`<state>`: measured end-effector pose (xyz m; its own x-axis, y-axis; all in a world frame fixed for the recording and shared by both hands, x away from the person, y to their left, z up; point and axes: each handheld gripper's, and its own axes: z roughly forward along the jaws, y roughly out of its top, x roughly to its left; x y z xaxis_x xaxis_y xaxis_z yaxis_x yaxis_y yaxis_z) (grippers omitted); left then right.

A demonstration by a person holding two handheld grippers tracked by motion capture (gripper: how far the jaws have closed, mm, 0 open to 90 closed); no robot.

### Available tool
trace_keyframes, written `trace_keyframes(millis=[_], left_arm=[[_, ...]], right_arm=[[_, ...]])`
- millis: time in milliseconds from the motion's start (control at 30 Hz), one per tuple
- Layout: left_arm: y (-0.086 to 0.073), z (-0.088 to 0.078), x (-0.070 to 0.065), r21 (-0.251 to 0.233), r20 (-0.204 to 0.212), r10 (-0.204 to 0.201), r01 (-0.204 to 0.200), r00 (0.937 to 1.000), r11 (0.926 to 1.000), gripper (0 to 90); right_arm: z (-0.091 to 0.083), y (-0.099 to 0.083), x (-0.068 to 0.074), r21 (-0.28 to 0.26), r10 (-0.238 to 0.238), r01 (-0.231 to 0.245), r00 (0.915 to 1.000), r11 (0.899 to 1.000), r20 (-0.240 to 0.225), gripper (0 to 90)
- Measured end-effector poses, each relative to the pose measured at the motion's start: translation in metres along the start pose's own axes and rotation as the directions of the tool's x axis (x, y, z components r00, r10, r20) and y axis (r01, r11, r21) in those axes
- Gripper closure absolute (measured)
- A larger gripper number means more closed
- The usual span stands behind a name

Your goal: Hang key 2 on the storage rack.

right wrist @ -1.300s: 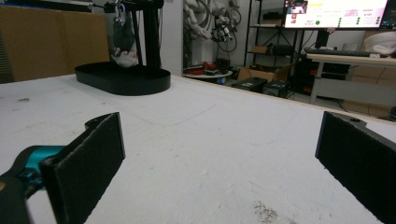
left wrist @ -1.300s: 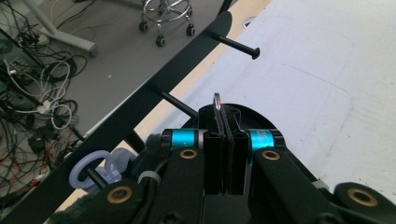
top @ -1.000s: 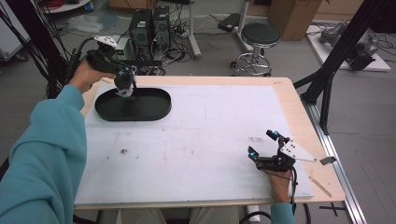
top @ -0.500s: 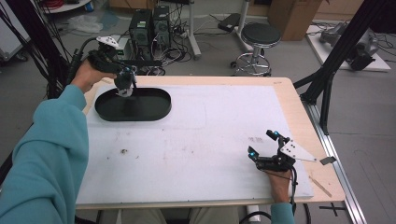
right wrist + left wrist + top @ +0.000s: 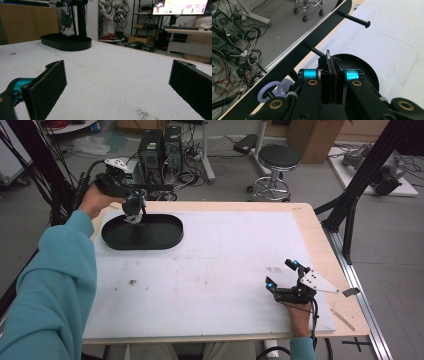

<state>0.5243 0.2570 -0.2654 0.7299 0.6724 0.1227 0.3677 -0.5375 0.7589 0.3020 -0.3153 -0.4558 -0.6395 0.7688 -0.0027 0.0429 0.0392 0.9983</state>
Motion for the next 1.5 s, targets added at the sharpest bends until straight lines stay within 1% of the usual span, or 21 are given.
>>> trace_keyframes(millis=[167, 267, 400, 500, 733, 767, 833, 867, 933, 1000, 1033, 1100, 1133, 1200, 1233, 1267, 1300, 1333, 1400, 1467, 1500], left_arm=[[0.001, 0.002, 0.0, 0.007, -0.017, 0.006, -0.006, 0.9998, 1.0, 88.1], [0.001, 0.003, -0.001, 0.0, -0.021, 0.0, 0.0, 0.9998, 1.0, 88.1], [0.002, 0.004, -0.001, -0.002, -0.039, 0.003, -0.004, 0.9992, 1.0, 88.0], [0.003, 0.005, -0.001, -0.009, -0.051, -0.003, 0.003, 0.9987, 1.0, 88.0], [0.003, 0.005, -0.001, -0.019, -0.066, -0.008, 0.007, 0.9978, 0.9998, 87.0], [0.003, 0.004, -0.001, -0.029, -0.074, -0.013, 0.011, 0.9972, 0.9995, 85.2], [0.003, 0.003, 0.0, -0.033, -0.067, -0.015, 0.013, 0.9976, 0.9994, 81.5], [0.002, 0.002, 0.001, -0.026, -0.074, -0.015, 0.013, 0.9971, 0.9996, 80.4], [0.002, 0.001, 0.0, -0.035, -0.073, -0.024, 0.022, 0.997, 0.9991, 78.8], [0.002, -0.001, 0.0, -0.067, -0.08, -0.021, 0.016, 0.9965, 0.9976, 67.3], [0.002, -0.003, 0.0, -0.095, -0.081, -0.016, 0.008, 0.9966, 0.9955, 63.0], [0.001, -0.008, -0.002, -0.162, -0.096, 0.0, -0.015, 0.9954, 0.9867, 48.6], [0.001, -0.01, -0.004, -0.186, -0.104, 0.001, -0.021, 0.9946, 0.9824, 43.7], [0.0, -0.016, -0.007, -0.236, -0.1, 0.006, -0.029, 0.995, 0.9713, 36.2], [0.0, -0.019, -0.008, -0.255, -0.106, -0.001, -0.026, 0.9943, 0.9666, 31.1], [0.0, -0.021, -0.01, -0.273, -0.106, -0.005, -0.024, 0.9944, 0.9618, 20.6], [0.001, -0.023, -0.01, -0.28, -0.098, -0.013, -0.015, 0.9951, 0.9598, 11.5], [0.001, -0.026, -0.012, -0.3, -0.081, -0.026, 0.0, 0.9964, 0.954, 7.2], [0.0, -0.03, -0.017, -0.326, -0.089, -0.026, -0.005, 0.9957, 0.9455, 2.5], [-0.002, -0.035, -0.022, -0.353, -0.072, -0.022, -0.005, 0.9972, 0.9358, 1.7], [-0.004, -0.037, -0.025, -0.36, -0.066, -0.023, -0.002, 0.9975, 0.933, 1.7]], right_arm=[[0.0, 0.0, 0.0, 0.0, 0.0, 0.0, 1.0, 1.0, -0.001, 0.6], [0.0, 0.0, 0.0, -0.003, -0.001, 0.001, 1.0, 1.0, -0.001, 0.6], [0.0, 0.0, 0.0, -0.002, -0.002, 0.002, 1.0, 1.0, -0.001, 0.6], [0.0, 0.0, 0.0, -0.002, -0.004, 0.004, 1.0, 1.0, 0.0, 0.6], [0.0, 0.0, 0.001, 0.002, -0.002, 0.002, 1.0, 1.0, 0.0, 0.6], [0.0, 0.0, 0.001, 0.002, -0.002, 0.002, 1.0, 1.0, 0.0, 0.6], [0.0, 0.0, 0.001, 0.002, -0.002, 0.002, 1.0, 1.0, 0.0, 0.6], [0.0, 0.0, 0.001, 0.004, 0.0, 0.0, 1.0, 1.0, 0.0, 0.6], [0.0, 0.0, 0.0, -0.001, -0.004, 0.004, 1.0, 1.0, 0.002, 0.6], [0.0, 0.0, 0.0, -0.001, -0.006, 0.006, 1.0, 1.0, 0.003, 0.6], [0.0, 0.0, 0.0, -0.003, -0.003, 0.003, 1.0, 1.0, 0.004, 0.6], [0.0, 0.0, 0.0, -0.002, -0.006, 0.006, 1.0, 1.0, 0.002, 0.6], [0.0, 0.0, 0.001, 0.001, -0.001, 0.001, 1.0, 1.0, 0.001, 0.6], [0.0, 0.0, 0.0, -0.003, -0.004, 0.004, 1.0, 1.0, -0.002, 0.6], [0.0, 0.0, 0.0, -0.001, 0.003, -0.003, 1.0, 1.0, 0.001, 0.6], [0.0, 0.0, 0.0, -0.001, 0.004, -0.004, 1.0, 1.0, 0.0, 0.6], [0.0, 0.0, 0.0, -0.003, 0.003, -0.003, 1.0, 1.0, 0.0, 0.6], [0.0, 0.0, 0.0, -0.003, -0.002, 0.002, 1.0, 1.0, -0.001, 0.6], [0.0, 0.0, 0.0, 0.001, 0.005, -0.005, 1.0, 1.0, -0.001, 0.6], [0.0, 0.0, 0.0, 0.0, 0.007, -0.007, 1.0, 1.0, -0.002, 0.6], [0.0, 0.0, 0.0, 0.0, 0.006, -0.006, 1.0, 1.0, -0.002, 0.6]])
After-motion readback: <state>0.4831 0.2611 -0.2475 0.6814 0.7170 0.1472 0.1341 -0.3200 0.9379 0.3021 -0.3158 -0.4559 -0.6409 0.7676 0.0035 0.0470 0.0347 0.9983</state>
